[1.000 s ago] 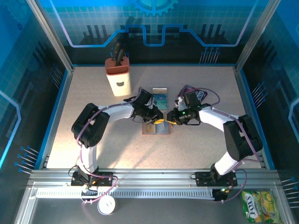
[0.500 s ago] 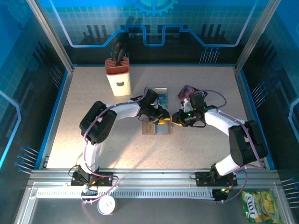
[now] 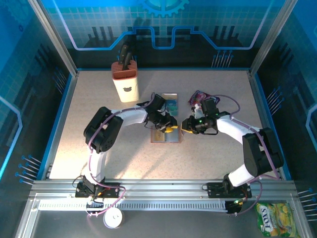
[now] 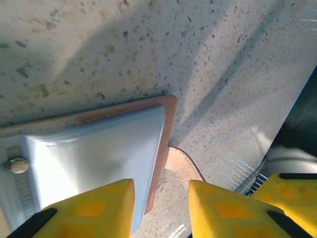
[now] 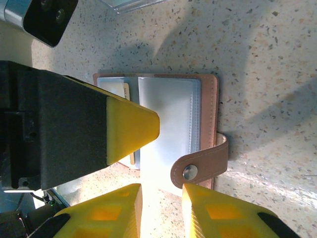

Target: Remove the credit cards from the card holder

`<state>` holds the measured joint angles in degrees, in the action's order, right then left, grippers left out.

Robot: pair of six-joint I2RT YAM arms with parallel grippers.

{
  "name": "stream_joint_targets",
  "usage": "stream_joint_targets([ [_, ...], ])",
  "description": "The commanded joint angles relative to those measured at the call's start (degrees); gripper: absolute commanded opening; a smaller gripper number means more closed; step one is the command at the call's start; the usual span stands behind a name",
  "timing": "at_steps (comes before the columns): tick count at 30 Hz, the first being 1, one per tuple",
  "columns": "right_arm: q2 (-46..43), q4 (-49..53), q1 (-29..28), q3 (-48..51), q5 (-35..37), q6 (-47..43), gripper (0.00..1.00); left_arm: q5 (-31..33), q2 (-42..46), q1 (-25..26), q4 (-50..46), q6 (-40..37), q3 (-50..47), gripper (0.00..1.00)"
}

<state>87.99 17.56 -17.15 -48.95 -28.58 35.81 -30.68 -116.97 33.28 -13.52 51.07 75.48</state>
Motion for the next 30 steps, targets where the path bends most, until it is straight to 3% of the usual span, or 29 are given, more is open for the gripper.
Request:
stream_joint_targets([
  [1, -0.94, 3.11, -1.12, -2.97, -0.49, -0.28, 0.29, 0.66, -0.24, -0.24, -1.88, -1.67, -0.7, 0.35],
  [15, -4.61, 6.68, -1.75, -3.74, 1.08, -0.3, 0.29, -0.56, -3.24, -0.24, -1.77, -1.67, 1.69, 0.35],
  [30, -3.51, 6.25, -5.67, -5.86, 2.29, 1.35, 0.29, 1.14, 2.1, -1.89, -3.77, -2.29, 3.8, 0.34],
])
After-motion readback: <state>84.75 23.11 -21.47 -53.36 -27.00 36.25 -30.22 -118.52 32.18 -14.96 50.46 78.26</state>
